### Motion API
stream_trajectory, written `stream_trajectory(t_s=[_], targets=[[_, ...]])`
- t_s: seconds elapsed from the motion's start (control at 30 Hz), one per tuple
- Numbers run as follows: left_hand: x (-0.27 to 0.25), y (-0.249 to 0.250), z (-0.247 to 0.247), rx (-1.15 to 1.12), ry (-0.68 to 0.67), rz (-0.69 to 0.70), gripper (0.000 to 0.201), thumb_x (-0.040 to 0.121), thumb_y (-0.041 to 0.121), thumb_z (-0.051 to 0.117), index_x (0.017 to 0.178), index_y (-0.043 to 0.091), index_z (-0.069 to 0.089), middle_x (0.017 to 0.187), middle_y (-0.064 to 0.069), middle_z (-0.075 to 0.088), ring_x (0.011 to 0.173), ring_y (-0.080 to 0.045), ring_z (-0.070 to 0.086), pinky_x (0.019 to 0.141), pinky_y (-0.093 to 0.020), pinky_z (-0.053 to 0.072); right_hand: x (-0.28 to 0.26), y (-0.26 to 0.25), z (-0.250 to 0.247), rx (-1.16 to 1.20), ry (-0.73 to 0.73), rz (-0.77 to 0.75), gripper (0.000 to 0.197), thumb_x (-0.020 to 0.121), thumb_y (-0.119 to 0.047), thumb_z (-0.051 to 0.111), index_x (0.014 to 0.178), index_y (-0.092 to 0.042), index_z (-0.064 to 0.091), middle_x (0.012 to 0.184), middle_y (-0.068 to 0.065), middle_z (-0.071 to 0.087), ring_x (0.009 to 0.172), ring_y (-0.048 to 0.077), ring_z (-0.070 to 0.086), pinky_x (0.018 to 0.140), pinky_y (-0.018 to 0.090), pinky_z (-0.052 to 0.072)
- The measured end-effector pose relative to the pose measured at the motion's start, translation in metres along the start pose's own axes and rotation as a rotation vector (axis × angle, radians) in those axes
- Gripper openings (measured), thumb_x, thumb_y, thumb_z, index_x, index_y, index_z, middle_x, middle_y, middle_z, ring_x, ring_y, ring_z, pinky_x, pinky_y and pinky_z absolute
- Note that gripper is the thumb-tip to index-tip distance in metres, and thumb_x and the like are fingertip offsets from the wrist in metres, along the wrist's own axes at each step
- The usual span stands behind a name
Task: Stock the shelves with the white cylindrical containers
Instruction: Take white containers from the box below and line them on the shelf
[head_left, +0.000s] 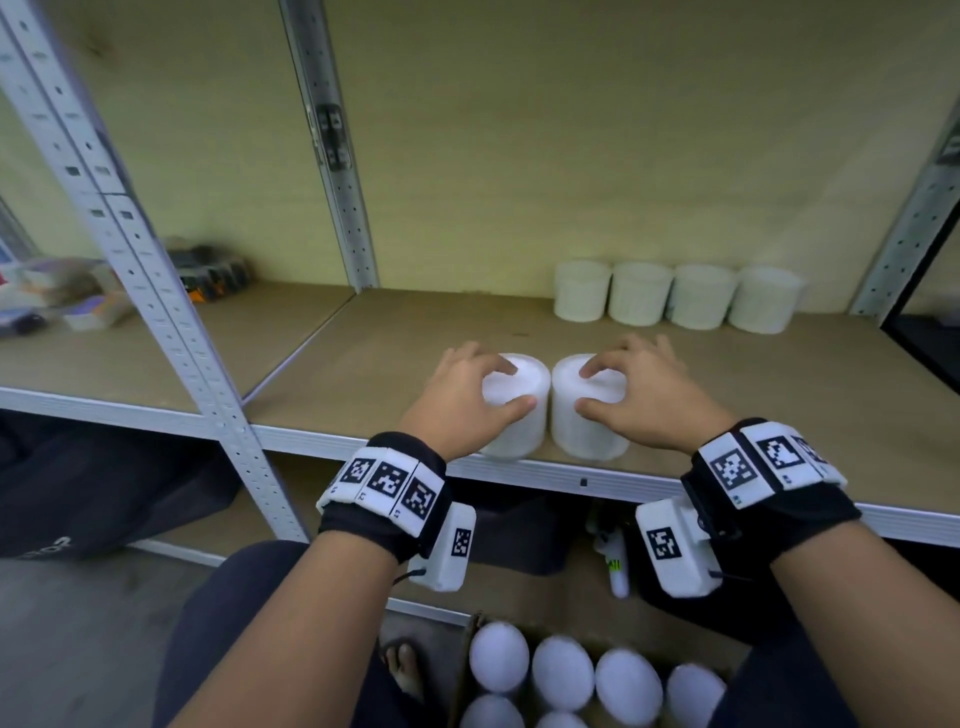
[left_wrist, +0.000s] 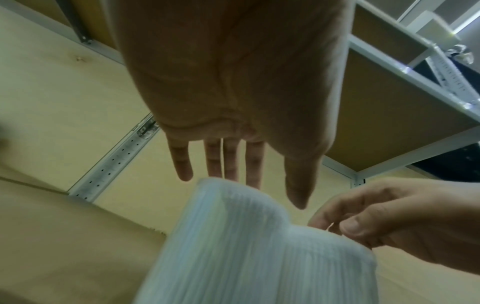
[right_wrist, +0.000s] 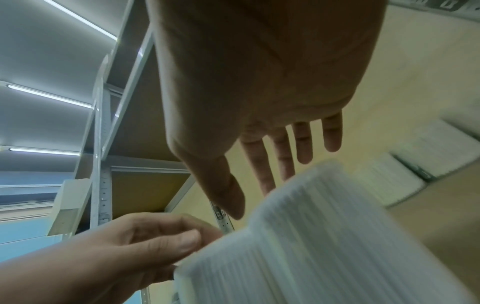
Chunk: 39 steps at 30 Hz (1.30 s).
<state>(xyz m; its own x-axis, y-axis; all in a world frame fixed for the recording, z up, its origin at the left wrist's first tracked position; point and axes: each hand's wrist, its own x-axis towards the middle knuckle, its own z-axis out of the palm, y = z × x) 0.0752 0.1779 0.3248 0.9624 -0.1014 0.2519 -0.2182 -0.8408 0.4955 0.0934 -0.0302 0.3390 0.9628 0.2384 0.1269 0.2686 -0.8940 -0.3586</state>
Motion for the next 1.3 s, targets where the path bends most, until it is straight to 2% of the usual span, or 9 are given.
stream_trajectory(t_s=[0.1, 0.2, 0.4, 0.63, 0.83, 0.93, 1.03, 1.13, 1.3], targets=[[-0.005, 0.002, -0.003, 0.027, 0.012, 0.04, 0.024, 0.087, 0.034, 0.06, 0.105, 0.021, 0.068, 0.113, 0.004, 0.059, 0.115, -0.014, 0.048, 0.093, -0.02, 0.032, -0.004, 0.0, -0.009, -0.018, -0.03, -0.034, 0.03, 0.084, -0.031, 0.064, 0.112, -0.022, 0.066, 0.103, -0.003, 0.051, 0.115, 0.019, 0.05, 0.093, 0.028, 0.039], [-0.007, 0.004, -0.002, 0.03, 0.007, 0.022, 0.019, 0.088, 0.025, 0.057, 0.104, 0.022, 0.068, 0.112, 0.003, 0.059, 0.111, -0.013, 0.05, 0.091, -0.021, 0.037, -0.007, -0.004, -0.013, -0.035, -0.057, -0.034, 0.026, 0.087, -0.023, 0.061, 0.112, -0.02, 0.069, 0.114, 0.0, 0.063, 0.112, 0.016, 0.055, 0.086, 0.023, 0.039], [-0.001, 0.007, -0.001, 0.089, 0.028, -0.007, 0.021, 0.088, 0.02, 0.057, 0.104, 0.021, 0.07, 0.111, 0.0, 0.066, 0.102, -0.017, 0.06, 0.083, -0.022, 0.044, -0.005, -0.009, -0.014, -0.027, -0.041, -0.041, 0.024, 0.088, -0.02, 0.061, 0.11, -0.02, 0.07, 0.118, 0.002, 0.066, 0.112, 0.016, 0.057, 0.089, 0.026, 0.044], [0.023, -0.002, -0.006, 0.104, 0.023, -0.048, 0.023, 0.09, 0.014, 0.055, 0.107, 0.016, 0.071, 0.113, -0.003, 0.068, 0.103, -0.019, 0.064, 0.09, -0.027, 0.05, 0.022, -0.01, -0.007, 0.001, -0.021, -0.068, 0.025, 0.091, -0.017, 0.058, 0.113, -0.015, 0.069, 0.122, 0.004, 0.065, 0.118, 0.019, 0.055, 0.089, 0.024, 0.04], [0.065, -0.018, -0.006, 0.156, -0.01, -0.075, 0.022, 0.091, 0.013, 0.056, 0.108, 0.014, 0.07, 0.116, -0.007, 0.067, 0.105, -0.023, 0.063, 0.094, -0.032, 0.051, 0.069, -0.01, 0.006, -0.001, 0.002, -0.084, 0.024, 0.091, -0.012, 0.057, 0.111, -0.012, 0.069, 0.12, 0.006, 0.066, 0.111, 0.021, 0.058, 0.079, 0.019, 0.036], [0.087, -0.029, -0.005, 0.164, -0.007, -0.085, 0.022, 0.091, 0.011, 0.056, 0.107, 0.013, 0.07, 0.114, -0.007, 0.068, 0.104, -0.024, 0.064, 0.092, -0.031, 0.051, 0.096, -0.009, 0.013, -0.01, 0.015, -0.087, 0.023, 0.091, -0.012, 0.056, 0.11, -0.012, 0.069, 0.12, 0.007, 0.065, 0.109, 0.022, 0.06, 0.077, 0.022, 0.039], [0.111, -0.039, -0.002, 0.146, 0.003, -0.104, 0.022, 0.09, 0.009, 0.055, 0.104, 0.012, 0.071, 0.111, -0.008, 0.069, 0.101, -0.024, 0.065, 0.091, -0.033, 0.053, 0.123, -0.008, 0.018, -0.016, 0.02, -0.093, 0.023, 0.091, -0.012, 0.055, 0.109, -0.012, 0.07, 0.118, 0.008, 0.066, 0.105, 0.025, 0.062, 0.082, 0.029, 0.047], [0.134, -0.049, 0.002, 0.137, 0.011, -0.124, 0.021, 0.09, 0.009, 0.055, 0.105, 0.011, 0.071, 0.111, -0.009, 0.069, 0.102, -0.025, 0.065, 0.093, -0.035, 0.053, 0.15, -0.006, 0.024, 0.006, 0.02, -0.11, 0.023, 0.091, -0.01, 0.054, 0.108, -0.009, 0.069, 0.116, 0.011, 0.066, 0.104, 0.028, 0.063, 0.088, 0.033, 0.05], [0.173, -0.067, 0.004, 0.129, 0.02, -0.137, 0.023, 0.09, 0.009, 0.055, 0.107, 0.01, 0.07, 0.114, -0.009, 0.069, 0.104, -0.025, 0.064, 0.094, -0.034, 0.052, 0.193, -0.001, 0.032, 0.038, 0.024, -0.156, 0.023, 0.092, -0.01, 0.055, 0.11, -0.004, 0.068, 0.116, 0.012, 0.068, 0.106, 0.026, 0.063, 0.088, 0.028, 0.046]])
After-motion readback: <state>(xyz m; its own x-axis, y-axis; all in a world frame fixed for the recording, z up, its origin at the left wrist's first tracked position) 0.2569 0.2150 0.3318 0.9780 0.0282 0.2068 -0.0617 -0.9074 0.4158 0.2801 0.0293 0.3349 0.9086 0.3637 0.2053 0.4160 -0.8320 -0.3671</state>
